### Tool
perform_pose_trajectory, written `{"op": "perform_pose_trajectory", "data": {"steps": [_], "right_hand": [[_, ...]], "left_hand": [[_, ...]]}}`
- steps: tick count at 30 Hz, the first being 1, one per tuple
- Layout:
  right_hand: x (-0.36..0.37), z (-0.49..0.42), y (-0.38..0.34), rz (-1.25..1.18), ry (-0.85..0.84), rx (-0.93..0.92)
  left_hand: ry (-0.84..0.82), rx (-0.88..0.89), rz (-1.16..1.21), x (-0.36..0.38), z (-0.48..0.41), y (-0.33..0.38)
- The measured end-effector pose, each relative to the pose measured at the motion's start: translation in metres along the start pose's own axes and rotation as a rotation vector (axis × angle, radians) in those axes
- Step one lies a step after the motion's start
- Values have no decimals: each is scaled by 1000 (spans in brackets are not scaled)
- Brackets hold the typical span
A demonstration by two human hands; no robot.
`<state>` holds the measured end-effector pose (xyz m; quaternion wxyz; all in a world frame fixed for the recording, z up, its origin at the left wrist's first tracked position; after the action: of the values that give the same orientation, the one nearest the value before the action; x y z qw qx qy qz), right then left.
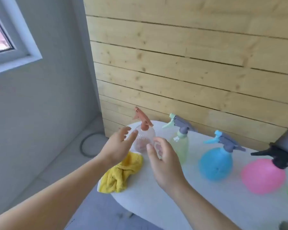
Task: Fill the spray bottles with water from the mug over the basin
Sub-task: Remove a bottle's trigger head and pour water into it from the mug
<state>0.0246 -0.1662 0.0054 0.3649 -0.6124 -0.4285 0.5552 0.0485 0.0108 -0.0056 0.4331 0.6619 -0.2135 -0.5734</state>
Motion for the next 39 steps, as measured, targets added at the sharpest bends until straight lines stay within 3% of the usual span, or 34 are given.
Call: {"op": "perform_pose_trajectory", "data": {"steps": [4, 10, 17, 21, 26, 30, 34, 39], "right_hand": [[30, -14, 29, -43, -36, 65], [52, -32, 52, -117, 74, 37], [47, -16, 50, -135, 70, 32], [35, 8, 33, -125, 68, -21], [-10, 52, -7, -174, 69, -83], [-56, 102, -22, -143, 92, -95], [-112, 157, -13, -120, 111, -109], [-152, 211, 7, -286, 47, -17]], "left_hand": [[-67, 15, -10, 23, -22, -19], [-150, 36, 79, 50, -41, -36], [-69, 196, 19, 49, -29, -49], [69, 320, 92, 37, 4, -33], [107, 402, 233, 19, 57, 0], [56, 431, 326, 20, 124, 26], [-96, 344, 483, 31, 191, 38], [-266, 314, 472, 59, 277, 50]]}}
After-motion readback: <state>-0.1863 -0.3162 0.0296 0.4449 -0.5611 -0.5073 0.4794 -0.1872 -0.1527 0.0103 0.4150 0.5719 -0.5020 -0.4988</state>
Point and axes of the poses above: each hand's wrist, its own z-axis away from the middle knuckle, its own x-axis out of the palm, y = z × x, the point moved 5 cm from there along -z, towards the middle knuckle, and after that the axes turned 8 degrees about y, right-handed, at the moved point
